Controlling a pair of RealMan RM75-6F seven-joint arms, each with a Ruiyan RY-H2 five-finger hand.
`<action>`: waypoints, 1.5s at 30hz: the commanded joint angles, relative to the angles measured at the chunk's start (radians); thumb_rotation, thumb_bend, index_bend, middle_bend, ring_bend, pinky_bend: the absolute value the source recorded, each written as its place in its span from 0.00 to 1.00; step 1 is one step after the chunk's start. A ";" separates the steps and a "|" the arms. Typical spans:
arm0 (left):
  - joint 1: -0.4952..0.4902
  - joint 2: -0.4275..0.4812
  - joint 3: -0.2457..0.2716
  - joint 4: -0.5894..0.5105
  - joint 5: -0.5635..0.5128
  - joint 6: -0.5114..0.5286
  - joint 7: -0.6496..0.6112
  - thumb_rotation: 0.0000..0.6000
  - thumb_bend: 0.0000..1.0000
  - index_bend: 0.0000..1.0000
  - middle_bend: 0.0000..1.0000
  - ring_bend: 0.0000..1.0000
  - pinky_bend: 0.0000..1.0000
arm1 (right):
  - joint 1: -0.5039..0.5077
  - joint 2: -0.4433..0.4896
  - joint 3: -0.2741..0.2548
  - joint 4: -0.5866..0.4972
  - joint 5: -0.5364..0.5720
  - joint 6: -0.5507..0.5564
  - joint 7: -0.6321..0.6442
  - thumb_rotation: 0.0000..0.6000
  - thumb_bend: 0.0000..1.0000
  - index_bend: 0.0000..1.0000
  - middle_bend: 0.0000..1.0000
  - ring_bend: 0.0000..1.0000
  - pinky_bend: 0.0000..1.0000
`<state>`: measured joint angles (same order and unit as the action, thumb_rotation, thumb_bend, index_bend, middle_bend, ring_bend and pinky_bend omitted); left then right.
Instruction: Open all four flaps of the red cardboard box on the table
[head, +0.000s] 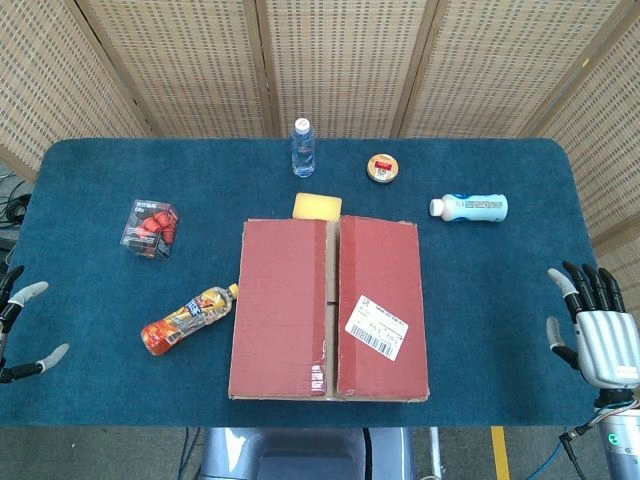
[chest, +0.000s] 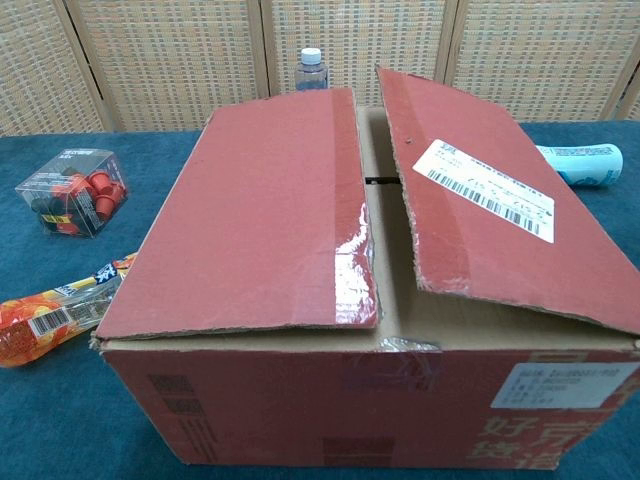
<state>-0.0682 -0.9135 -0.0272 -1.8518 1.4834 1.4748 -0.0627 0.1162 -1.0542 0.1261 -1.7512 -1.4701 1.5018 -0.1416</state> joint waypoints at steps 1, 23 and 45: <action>-0.004 -0.002 -0.002 0.001 -0.006 -0.007 0.003 0.79 0.21 0.17 0.00 0.00 0.00 | 0.002 -0.002 0.001 0.002 0.001 -0.003 -0.002 1.00 0.57 0.13 0.09 0.00 0.00; -0.017 0.001 -0.006 -0.020 -0.016 -0.031 0.020 0.79 0.22 0.17 0.00 0.00 0.00 | 0.015 0.018 0.002 0.006 -0.013 -0.022 0.065 1.00 0.64 0.13 0.09 0.00 0.00; -0.050 -0.018 0.003 -0.024 0.002 -0.078 0.068 0.79 0.22 0.17 0.00 0.00 0.00 | 0.261 0.135 0.049 -0.148 -0.199 -0.255 0.275 1.00 1.00 0.15 0.14 0.00 0.00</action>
<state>-0.1177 -0.9311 -0.0248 -1.8751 1.4854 1.3968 0.0043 0.3596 -0.9242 0.1676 -1.8860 -1.6561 1.2640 0.1210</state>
